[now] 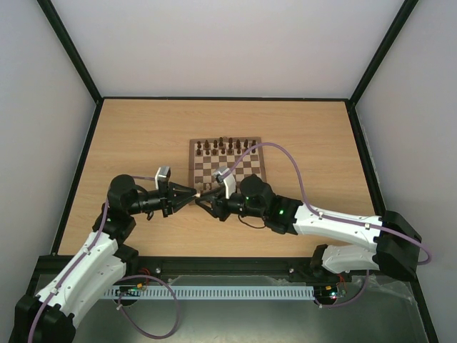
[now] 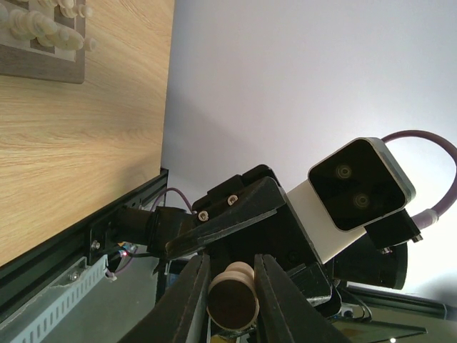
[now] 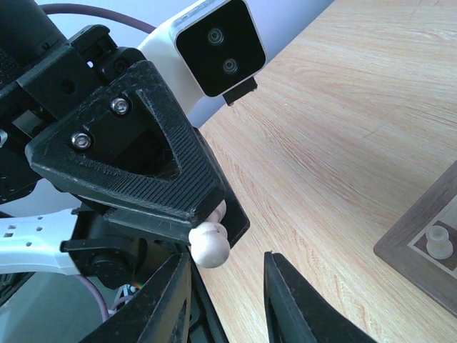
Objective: Set up the chess pieces on the board
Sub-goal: Place the chess piece on the chessboard.
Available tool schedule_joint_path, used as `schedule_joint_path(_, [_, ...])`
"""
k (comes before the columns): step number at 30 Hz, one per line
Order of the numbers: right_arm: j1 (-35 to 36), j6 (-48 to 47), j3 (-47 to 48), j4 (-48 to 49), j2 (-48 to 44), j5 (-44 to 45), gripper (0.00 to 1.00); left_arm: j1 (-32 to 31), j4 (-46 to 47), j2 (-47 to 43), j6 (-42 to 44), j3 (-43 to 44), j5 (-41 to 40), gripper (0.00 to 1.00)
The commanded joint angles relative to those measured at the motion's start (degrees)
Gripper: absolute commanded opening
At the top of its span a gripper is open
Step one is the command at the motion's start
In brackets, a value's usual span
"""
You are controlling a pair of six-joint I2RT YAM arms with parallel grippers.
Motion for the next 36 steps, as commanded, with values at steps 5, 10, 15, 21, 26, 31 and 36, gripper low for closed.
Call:
schedule_joint_path(5, [-1.0, -1.3, 2.8, 2.5, -0.8, -0.9, 0.3, 0.4, -0.4, -0.7, 1.1, -0.6, 0.7, 0.02])
schedule_joint_path(10, [-1.2, -1.6, 3.2, 2.5, -0.5, -1.3, 0.29, 0.3, -1.0, -0.9, 1.6, -0.7, 0.7, 0.02])
schedule_joint_path(15, [-1.1, -1.5, 3.9, 2.3, 0.5, -2.4, 0.25, 0.3, -0.7, -0.8, 1.4, -0.7, 0.7, 0.02])
schedule_joint_path(21, [-1.2, -1.5, 4.1, 2.2, 1.0, -2.9, 0.24, 0.3, -0.3, -0.4, 1.3, -0.7, 0.7, 0.03])
schedule_joint_path(26, [-1.2, -1.3, 3.8, 2.2, 1.5, -3.5, 0.24, 0.3, 0.6, 0.0, 1.0, -0.6, 0.7, 0.03])
schedule_joint_path(31, [-1.2, -1.2, 3.3, 2.4, 1.3, -3.5, 0.12, 0.3, 0.9, 0.5, 1.0, -0.7, 0.7, 0.03])
schedule_joint_path(36, [-1.2, -1.3, 3.2, 2.1, 1.3, -3.4, 0.08, 0.3, 1.7, 0.7, 0.6, -0.6, 0.5, 0.03])
